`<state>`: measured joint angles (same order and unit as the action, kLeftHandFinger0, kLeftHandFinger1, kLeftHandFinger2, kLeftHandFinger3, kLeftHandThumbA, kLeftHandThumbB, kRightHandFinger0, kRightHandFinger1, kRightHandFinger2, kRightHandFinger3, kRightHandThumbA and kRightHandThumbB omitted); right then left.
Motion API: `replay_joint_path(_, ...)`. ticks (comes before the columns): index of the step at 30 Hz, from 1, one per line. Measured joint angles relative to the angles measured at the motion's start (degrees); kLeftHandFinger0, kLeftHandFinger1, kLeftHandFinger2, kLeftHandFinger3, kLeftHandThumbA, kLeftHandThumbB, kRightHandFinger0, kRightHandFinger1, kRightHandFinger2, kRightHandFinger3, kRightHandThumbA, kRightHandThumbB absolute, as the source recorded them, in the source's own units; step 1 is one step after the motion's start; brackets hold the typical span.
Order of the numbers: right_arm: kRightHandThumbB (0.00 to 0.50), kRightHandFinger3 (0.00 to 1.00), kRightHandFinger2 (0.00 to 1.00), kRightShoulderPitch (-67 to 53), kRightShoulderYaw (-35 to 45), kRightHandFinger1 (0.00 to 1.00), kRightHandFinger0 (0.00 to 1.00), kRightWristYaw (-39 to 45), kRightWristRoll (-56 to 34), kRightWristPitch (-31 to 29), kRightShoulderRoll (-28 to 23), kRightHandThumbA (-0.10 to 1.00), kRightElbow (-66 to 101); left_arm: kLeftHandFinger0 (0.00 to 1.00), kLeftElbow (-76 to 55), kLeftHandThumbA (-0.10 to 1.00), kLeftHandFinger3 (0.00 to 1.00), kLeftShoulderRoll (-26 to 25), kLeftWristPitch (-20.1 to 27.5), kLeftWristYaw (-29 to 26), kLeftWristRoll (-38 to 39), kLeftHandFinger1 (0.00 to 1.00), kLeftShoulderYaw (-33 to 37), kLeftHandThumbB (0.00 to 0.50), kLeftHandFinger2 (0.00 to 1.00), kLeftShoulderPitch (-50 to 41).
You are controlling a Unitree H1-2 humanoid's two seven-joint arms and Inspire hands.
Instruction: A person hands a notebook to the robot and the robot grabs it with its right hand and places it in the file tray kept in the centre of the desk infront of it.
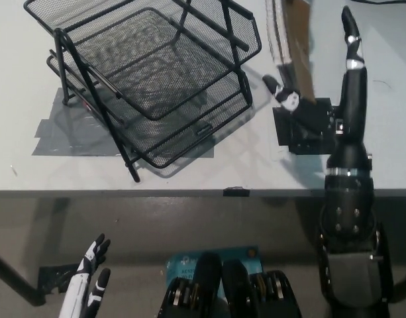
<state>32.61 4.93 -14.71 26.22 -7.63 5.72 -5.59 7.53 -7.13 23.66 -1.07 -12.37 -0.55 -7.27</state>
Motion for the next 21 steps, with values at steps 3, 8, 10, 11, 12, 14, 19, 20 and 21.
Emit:
replay_joint_path(3, 0.256, 1.0, 1.0, 1.8, 0.3, 1.0, 1.0, -1.3, -0.4, -0.5, -0.3, 1.0, -3.6, 1.0, 0.1, 0.98, 1.0, 0.0, 0.3, 0.0, 0.0, 1.0, 0.0, 0.32, 1.0, 0.0)
replay_joint_path(8, 0.275, 1.0, 1.0, 2.6, 0.0, 1.0, 1.0, -3.2, -0.4, -0.6, -0.4, 1.0, -7.1, 1.0, 0.2, 0.98, 1.0, 0.0, 0.6, 0.0, 0.0, 1.0, 0.1, 0.319, 1.0, 0.0)
replay_joint_path(10, 0.276, 1.0, 1.0, 2.6, -0.5, 1.0, 1.0, -4.1, 0.1, -0.6, -0.3, 1.0, -8.0, 1.0, 0.2, 0.98, 1.0, -0.1, 0.6, 0.0, 0.0, 1.0, 0.1, 0.313, 1.0, 0.0)
replay_joint_path(11, 0.258, 1.0, 1.0, 2.6, -1.0, 1.0, 1.0, -4.8, 0.6, -0.6, -0.3, 1.0, -8.6, 1.0, 0.2, 0.99, 1.0, -0.1, 0.6, 0.0, 0.0, 1.0, 0.1, 0.309, 1.0, 0.1)
replay_joint_path(12, 0.256, 1.0, 1.0, 2.6, -1.4, 1.0, 1.0, -5.1, 1.0, -0.6, -0.3, 1.0, -8.8, 1.0, 0.2, 0.99, 1.0, -0.1, 0.6, 0.0, 0.0, 1.0, 0.1, 0.309, 1.0, 0.2)
replay_joint_path(14, 0.266, 1.0, 1.0, 2.6, -2.6, 1.0, 1.0, -6.3, 2.1, -0.5, -0.3, 1.0, -8.9, 1.0, 0.2, 1.0, 1.0, -0.1, 0.7, 0.0, -0.1, 1.0, 0.1, 0.298, 1.0, 0.2)
replay_joint_path(19, 0.267, 1.0, 1.0, 2.6, -6.8, 1.0, 1.0, -9.6, 6.3, -0.1, -0.2, 1.0, -9.0, 1.0, 0.2, 0.99, 1.0, -0.2, 1.0, 0.0, -0.3, 1.0, 0.1, 0.27, 1.0, 0.4)
replay_joint_path(20, 0.265, 1.0, 1.0, 2.6, -6.8, 1.0, 1.0, -9.6, 6.3, -0.1, -0.2, 1.0, -9.0, 1.0, 0.2, 0.99, 1.0, -0.2, 1.0, 0.0, -0.3, 1.0, 0.1, 0.264, 1.0, 0.4)
replay_joint_path(21, 0.264, 1.0, 1.0, 2.6, -8.3, 1.0, 1.0, -10.4, 7.8, -0.1, -0.1, 1.0, -9.3, 1.0, 0.1, 0.99, 1.0, -0.2, 1.1, 0.0, -0.3, 1.0, 0.1, 0.265, 1.0, 0.5)
